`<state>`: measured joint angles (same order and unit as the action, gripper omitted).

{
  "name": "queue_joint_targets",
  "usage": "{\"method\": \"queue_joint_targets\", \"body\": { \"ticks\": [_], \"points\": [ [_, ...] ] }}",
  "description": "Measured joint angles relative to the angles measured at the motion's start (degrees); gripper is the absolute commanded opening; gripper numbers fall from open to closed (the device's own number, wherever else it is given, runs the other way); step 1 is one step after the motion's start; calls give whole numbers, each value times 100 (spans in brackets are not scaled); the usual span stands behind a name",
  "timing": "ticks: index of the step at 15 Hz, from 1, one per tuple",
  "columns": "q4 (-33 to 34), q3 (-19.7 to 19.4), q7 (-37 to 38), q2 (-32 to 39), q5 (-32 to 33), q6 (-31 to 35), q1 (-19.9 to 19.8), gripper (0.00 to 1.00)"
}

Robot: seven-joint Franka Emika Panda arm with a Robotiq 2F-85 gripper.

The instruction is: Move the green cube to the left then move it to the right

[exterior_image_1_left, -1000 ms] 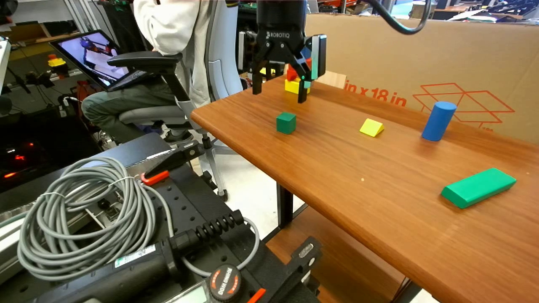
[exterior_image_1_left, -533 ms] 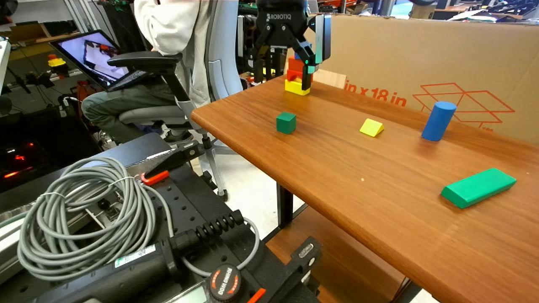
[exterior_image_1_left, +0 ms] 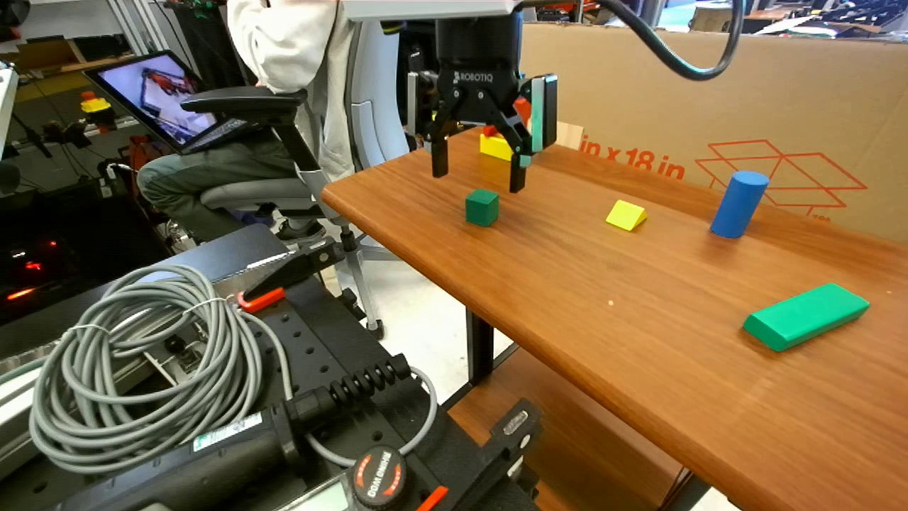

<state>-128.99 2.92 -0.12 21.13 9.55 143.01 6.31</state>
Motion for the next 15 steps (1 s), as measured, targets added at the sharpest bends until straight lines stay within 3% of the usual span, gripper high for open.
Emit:
{"method": "queue_joint_targets", "body": {
  "ticks": [3,4,6,13,15],
  "points": [
    [130,-58,126,292,141,45,31,100],
    [188,-74,150,387,158,57,41,75],
    [320,-90,174,551,164,62,63,68],
    [492,-45,61,646,142,67,77,12],
    [432,-35,-134,551,131,74,11,8]
  ]
}}
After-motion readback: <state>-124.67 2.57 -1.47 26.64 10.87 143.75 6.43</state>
